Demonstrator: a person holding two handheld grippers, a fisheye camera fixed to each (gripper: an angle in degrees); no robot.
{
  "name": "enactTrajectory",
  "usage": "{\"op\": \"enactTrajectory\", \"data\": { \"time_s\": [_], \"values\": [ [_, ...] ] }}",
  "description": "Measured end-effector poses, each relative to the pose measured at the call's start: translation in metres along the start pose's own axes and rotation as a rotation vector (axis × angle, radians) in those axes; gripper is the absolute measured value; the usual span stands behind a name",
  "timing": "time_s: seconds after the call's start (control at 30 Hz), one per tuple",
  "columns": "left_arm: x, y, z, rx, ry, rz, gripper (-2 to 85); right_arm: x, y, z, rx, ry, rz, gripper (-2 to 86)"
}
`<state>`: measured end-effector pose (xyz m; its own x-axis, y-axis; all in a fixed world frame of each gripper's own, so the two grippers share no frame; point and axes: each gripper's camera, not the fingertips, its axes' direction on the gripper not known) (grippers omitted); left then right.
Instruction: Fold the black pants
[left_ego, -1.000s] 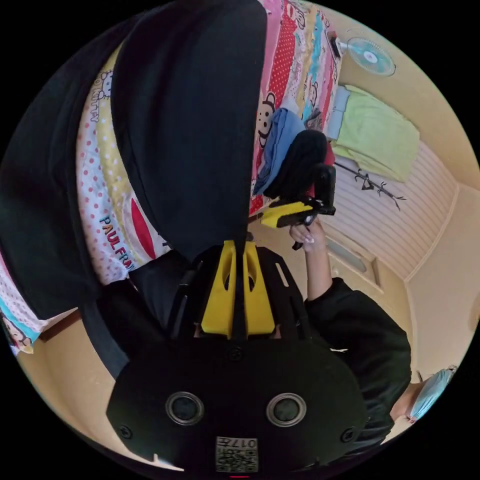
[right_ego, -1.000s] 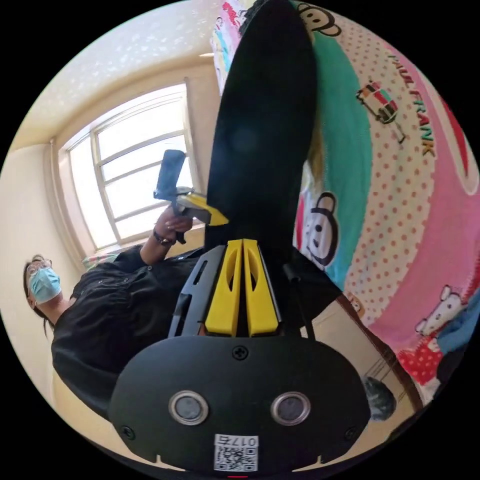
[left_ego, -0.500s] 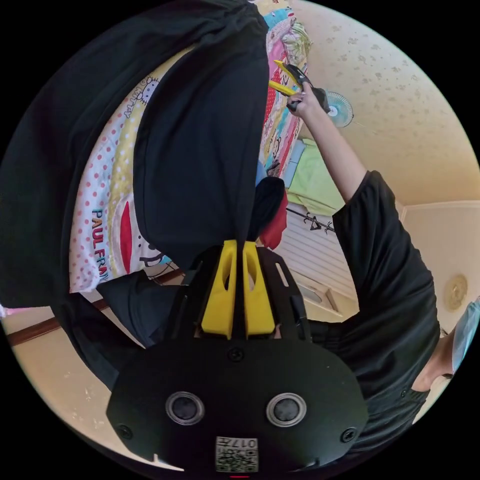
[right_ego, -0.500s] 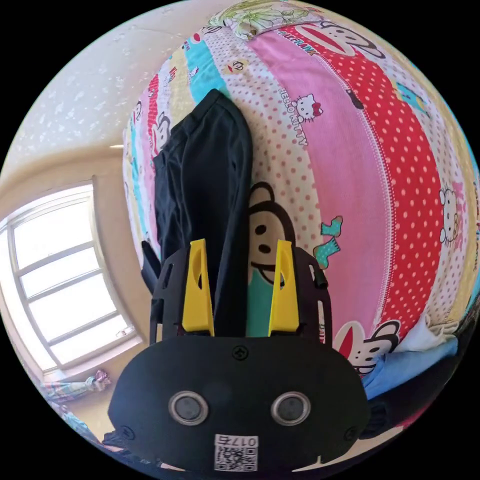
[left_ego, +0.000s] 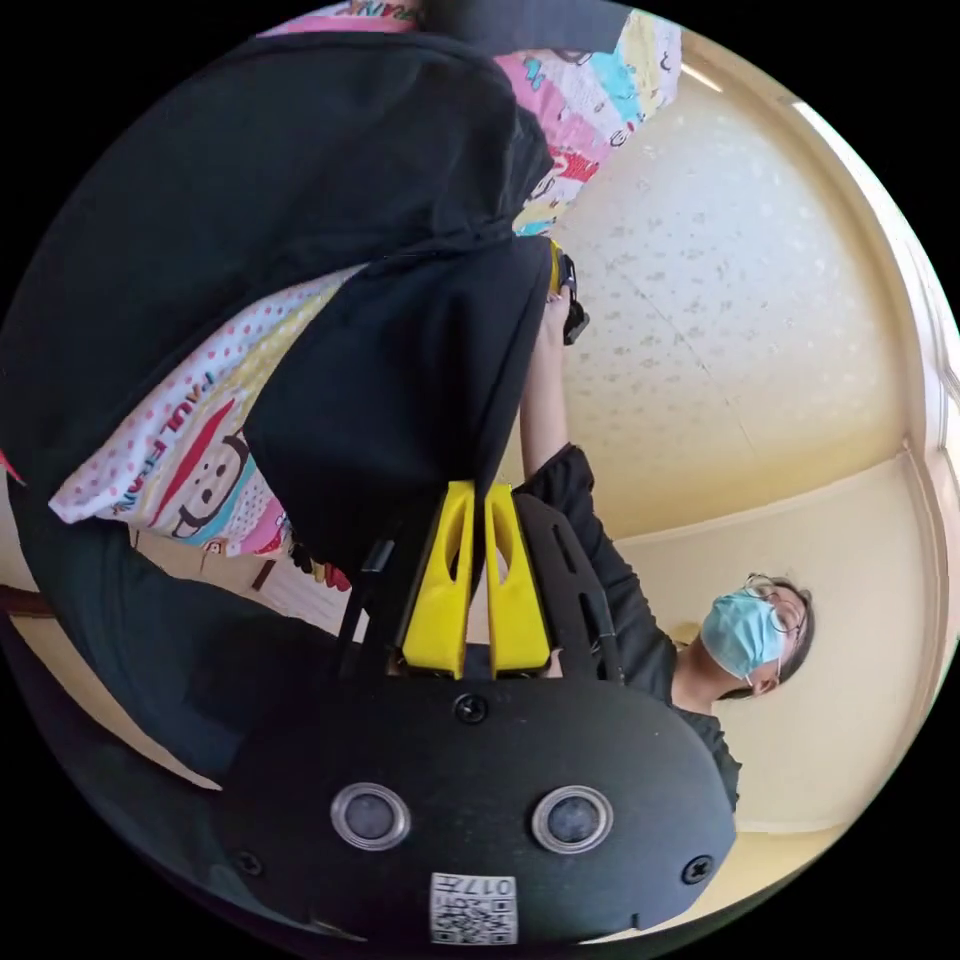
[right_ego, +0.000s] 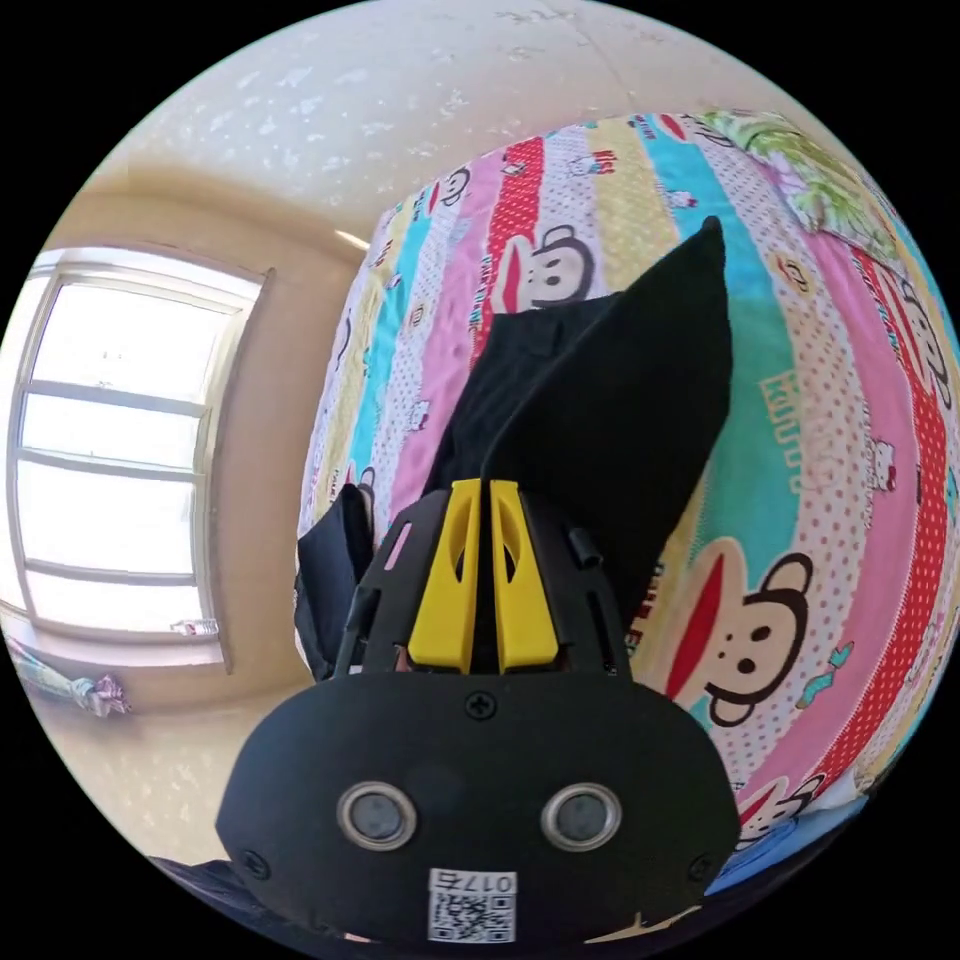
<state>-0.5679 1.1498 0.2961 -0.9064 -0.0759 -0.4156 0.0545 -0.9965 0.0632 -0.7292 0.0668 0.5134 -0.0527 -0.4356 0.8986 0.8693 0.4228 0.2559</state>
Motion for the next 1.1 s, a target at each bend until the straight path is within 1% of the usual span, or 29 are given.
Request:
{"op": "enactTrajectory", "data": {
  "time_s": [0.07, 0.17, 0.2, 0.23, 0.3, 0.37, 0.43, 0.5, 0.53, 0.6, 0.63, 0.67, 0.7, 0.8, 0.83, 0.9, 0.93, 0.97, 1.0, 1.07, 1.1],
  "values": [
    [0.002, -0.002, -0.033, 0.078, -0.023, -0.016, -0.7, -0.024, 0.000, 0.030, 0.011, -0.046, -0.046, 1.8],
    [0.000, -0.008, -0.088, 0.173, -0.129, -0.040, -0.4, -0.041, 0.016, 0.075, -0.007, -0.248, -0.057, 1.4],
    [-0.001, -0.013, -0.109, 0.195, -0.168, -0.036, -0.2, -0.041, 0.029, 0.090, -0.035, -0.325, -0.052, 1.4],
    [-0.001, -0.015, -0.118, 0.209, -0.183, -0.032, 0.1, -0.037, 0.048, 0.102, -0.062, -0.361, -0.045, 1.6],
    [-0.005, -0.026, -0.147, 0.237, -0.216, -0.033, 1.5, -0.026, 0.084, 0.111, -0.098, -0.373, -0.045, 1.9],
    [-0.006, -0.037, -0.159, 0.205, -0.227, -0.025, 3.2, -0.006, 0.128, 0.111, -0.141, -0.347, -0.045, 2.7],
    [-0.002, -0.047, -0.166, 0.167, -0.244, 0.016, 5.6, 0.030, 0.191, 0.099, -0.167, -0.232, 0.012, 4.4],
    [0.010, -0.057, -0.171, 0.113, -0.289, 0.078, 9.8, 0.060, 0.238, 0.087, -0.173, -0.157, 0.114, 6.7],
    [0.013, -0.060, -0.172, 0.099, -0.312, 0.097, 10.5, 0.078, 0.267, 0.080, -0.177, -0.153, 0.164, 7.5],
    [0.027, -0.072, -0.169, 0.007, -0.453, 0.163, 13.1, 0.098, 0.308, 0.074, -0.165, -0.181, 0.240, 8.9],
    [0.029, -0.076, -0.166, -0.030, -0.496, 0.173, 13.7, 0.110, 0.333, 0.081, -0.194, -0.200, 0.308, 9.7],
    [0.029, -0.085, -0.159, -0.108, -0.591, 0.178, 16.3, 0.114, 0.344, 0.087, -0.217, -0.214, 0.344, 10.1],
    [0.027, -0.094, -0.152, -0.181, -0.687, 0.165, 18.3, 0.119, 0.366, 0.103, -0.263, -0.253, 0.407, 10.1],
    [0.022, -0.109, -0.135, -0.306, -0.833, 0.181, 19.4, 0.108, 0.406, 0.147, -0.286, -0.412, 0.460, 8.3],
    [0.021, -0.111, -0.132, -0.328, -0.847, 0.181, 18.7, 0.101, 0.415, 0.167, -0.294, -0.496, 0.482, 7.7],
    [0.015, -0.120, -0.124, -0.392, -0.925, 0.146, 14.1, 0.092, 0.423, 0.193, -0.284, -0.564, 0.515, 6.2],
    [0.013, -0.122, -0.124, -0.404, -0.941, 0.127, 12.5, 0.091, 0.425, 0.203, -0.271, -0.572, 0.554, 5.3],
    [0.008, -0.124, -0.124, -0.447, -0.925, 0.076, 8.2, 0.093, 0.426, 0.205, -0.257, -0.575, 0.585, 5.0],
    [-0.004, -0.125, -0.121, -0.536, -0.825, -0.011, 5.3, 0.100, 0.426, 0.206, -0.248, -0.601, 0.641, 4.6],
    [-0.017, -0.117, -0.115, -0.631, -0.704, -0.095, 3.5, 0.106, 0.423, 0.204, -0.259, -0.660, 0.660, 4.2],
    [-0.017, -0.107, -0.110, -0.672, -0.670, -0.076, 3.3, 0.106, 0.421, 0.196, -0.268, -0.676, 0.627, 4.0]
  ]
}}
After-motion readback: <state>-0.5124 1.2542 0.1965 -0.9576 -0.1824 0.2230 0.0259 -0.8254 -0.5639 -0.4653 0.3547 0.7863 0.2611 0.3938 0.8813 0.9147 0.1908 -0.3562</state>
